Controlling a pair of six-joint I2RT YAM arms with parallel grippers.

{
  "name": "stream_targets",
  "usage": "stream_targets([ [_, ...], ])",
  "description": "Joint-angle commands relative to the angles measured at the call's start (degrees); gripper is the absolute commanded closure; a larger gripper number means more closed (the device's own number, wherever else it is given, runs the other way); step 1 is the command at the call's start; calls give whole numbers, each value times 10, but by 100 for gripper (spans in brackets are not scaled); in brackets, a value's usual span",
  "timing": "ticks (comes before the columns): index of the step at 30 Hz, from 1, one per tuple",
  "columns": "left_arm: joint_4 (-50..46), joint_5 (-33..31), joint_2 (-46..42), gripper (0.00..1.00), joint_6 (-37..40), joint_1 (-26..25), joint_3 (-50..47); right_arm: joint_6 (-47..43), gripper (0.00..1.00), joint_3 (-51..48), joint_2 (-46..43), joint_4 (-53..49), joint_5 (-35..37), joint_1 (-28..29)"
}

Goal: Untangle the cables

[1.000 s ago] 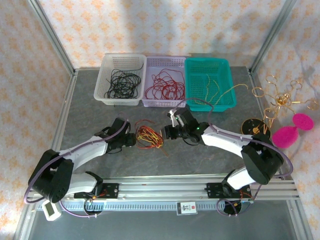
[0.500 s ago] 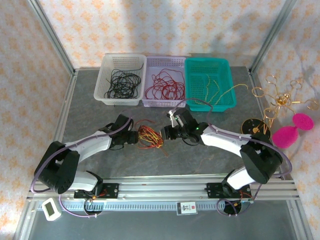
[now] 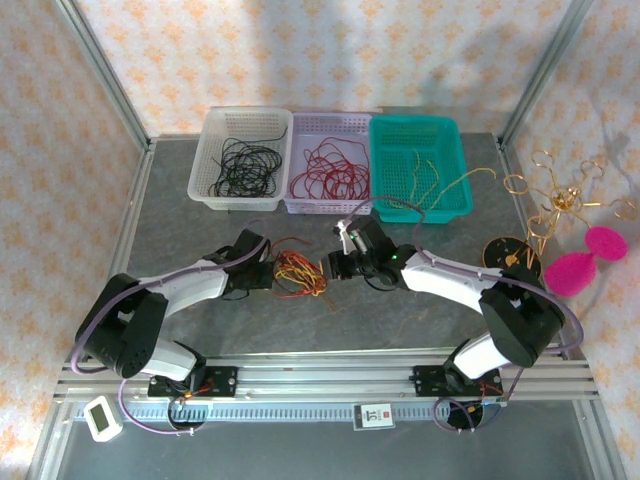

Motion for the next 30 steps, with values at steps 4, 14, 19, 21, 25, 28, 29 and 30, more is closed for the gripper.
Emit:
stream_targets([
  [4,-25,-37,-73,100,12,-16,10,-3,59,19,-9,16,0,6],
  [14,-104,-64,-187,100,36,-57,61,-69,55,59,-54,7,-32,7],
  [19,-134,-66,-207,100,51,-84,124,-117,52,65,-74,44,-79,7],
  [21,-152,-71,-207,100,56,-93,158,-139,50,57,-81,77,-101,7],
  [25,-181,-64,-203,100,69,-113,230,-201,49,19,-97,185,-119,7],
  [28,-203,-71,-197,100,77,-132,292,-237,45,-10,-111,277,-142,7],
  [29,-210,-71,-193,100,79,-136,311,-239,44,-16,-113,302,-149,7],
  [30,-222,-71,-187,100,82,-140,334,-238,42,-19,-112,328,-158,7],
])
